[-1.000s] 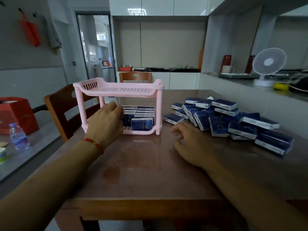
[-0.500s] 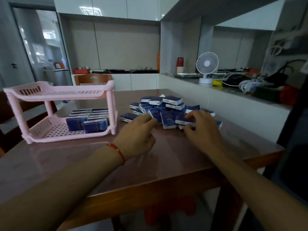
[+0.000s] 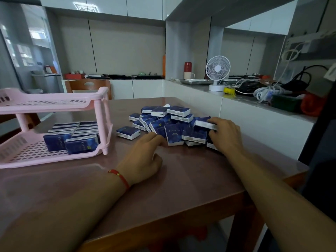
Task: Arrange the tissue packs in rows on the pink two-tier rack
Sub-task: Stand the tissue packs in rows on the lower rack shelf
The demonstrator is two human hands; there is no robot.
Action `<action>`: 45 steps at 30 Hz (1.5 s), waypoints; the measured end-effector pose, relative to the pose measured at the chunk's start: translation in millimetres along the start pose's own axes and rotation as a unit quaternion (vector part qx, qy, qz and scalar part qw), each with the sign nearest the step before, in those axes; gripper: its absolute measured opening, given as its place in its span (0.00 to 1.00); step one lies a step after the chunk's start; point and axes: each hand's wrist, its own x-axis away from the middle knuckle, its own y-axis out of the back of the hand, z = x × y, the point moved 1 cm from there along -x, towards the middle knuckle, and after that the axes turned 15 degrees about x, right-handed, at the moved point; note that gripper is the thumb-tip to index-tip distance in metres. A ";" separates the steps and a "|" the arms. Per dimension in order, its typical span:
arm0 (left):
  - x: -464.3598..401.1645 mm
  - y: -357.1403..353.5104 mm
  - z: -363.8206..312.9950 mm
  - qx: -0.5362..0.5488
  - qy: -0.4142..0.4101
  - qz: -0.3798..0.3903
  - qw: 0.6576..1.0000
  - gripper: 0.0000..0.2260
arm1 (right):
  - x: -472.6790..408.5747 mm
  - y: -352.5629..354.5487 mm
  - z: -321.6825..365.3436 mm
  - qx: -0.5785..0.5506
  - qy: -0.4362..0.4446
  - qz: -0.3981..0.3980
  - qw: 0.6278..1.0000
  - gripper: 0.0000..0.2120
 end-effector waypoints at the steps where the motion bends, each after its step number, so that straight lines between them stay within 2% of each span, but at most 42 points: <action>1: -0.9 0.1 0.1 0.014 0.005 -0.003 1.000 0.19 | 2.4 -0.9 -2.1 -0.057 -0.028 -0.030 0.998 0.19; 3: -3.9 0.2 2.1 0.040 0.014 -0.014 0.999 0.18 | 6.9 4.5 -4.2 -0.235 -0.084 -0.055 0.967 0.14; 6: -6.3 1.2 6.0 0.087 0.029 -0.053 0.994 0.16 | 16.6 18.8 6.9 -0.450 -0.078 0.001 0.890 0.08; 8: -7.2 2.1 7.0 0.110 0.040 -0.089 0.989 0.17 | 23.4 23.5 16.4 -0.491 -0.037 0.039 0.870 0.09; 10: -6.5 3.2 0.1 0.130 0.016 -0.104 0.986 0.24 | 29.0 24.4 24.0 -0.499 0.007 0.071 0.864 0.09; 12: -5.8 2.3 -10.6 0.133 -0.027 -0.093 0.986 0.31 | 34.3 24.4 29.5 -0.471 0.061 0.104 0.874 0.09; 14: -4.7 -0.8 -20.9 0.182 0.000 -0.070 0.981 0.34 | 44.0 27.6 35.7 -0.407 0.130 0.131 0.894 0.10; 17: -4.5 -6.8 -26.4 0.226 0.058 -0.034 0.972 0.23 | 59.1 31.2 41.6 -0.342 0.192 0.196 0.898 0.10; 19: -2.5 -7.5 -26.6 0.191 0.055 -0.027 0.980 0.18 | 59.8 30.2 37.7 -0.329 0.170 0.188 0.910 0.08; 22: -1.7 -3.8 -25.9 0.169 0.070 -0.043 0.982 0.16 | 48.8 32.7 16.5 -0.288 0.069 0.055 0.954 0.05; 24: -2.4 -2.3 -23.4 0.157 0.080 -0.053 0.983 0.16 | 43.0 38.7 -7.1 -0.184 -0.007 -0.027 0.983 0.05; 25: -3.2 -1.7 -23.1 0.150 0.080 -0.054 0.984 0.16 | 42.0 40.7 -19.7 -0.127 -0.031 -0.039 0.991 0.07; 27: -4.1 -1.9 -22.7 0.142 0.079 -0.048 0.986 0.15 | 46.0 41.4 -37.5 -0.031 -0.032 0.011 0.999 0.12; 29: -4.4 -2.6 -24.5 0.127 0.076 -0.032 0.988 0.15 | 55.7 38.4 -43.5 0.068 0.016 0.097 0.993 0.23; 31: -4.2 -2.8 -25.2 0.122 0.081 -0.013 0.989 0.15 | 64.7 38.5 -43.9 0.113 0.036 0.133 0.984 0.25; 34: -0.7 0.6 -26.7 0.126 0.088 0.012 0.988 0.16 | 71.8 48.7 -41.9 0.101 0.018 0.115 0.988 0.18; 38: 4.1 3.1 -21.8 0.144 0.093 0.016 0.985 0.20 | 81.8 58.6 -42.2 0.044 0.010 0.157 0.987 0.15; 43: 7.5 5.9 -15.6 0.144 0.122 -0.025 0.982 0.17 | 96.3 74.0 -41.7 -0.047 0.041 0.093 0.994 0.25; 45: 6.9 7.2 -13.4 0.146 0.125 -0.034 0.981 0.16 | 101.5 79.4 -32.0 -0.102 0.082 0.106 0.986 0.30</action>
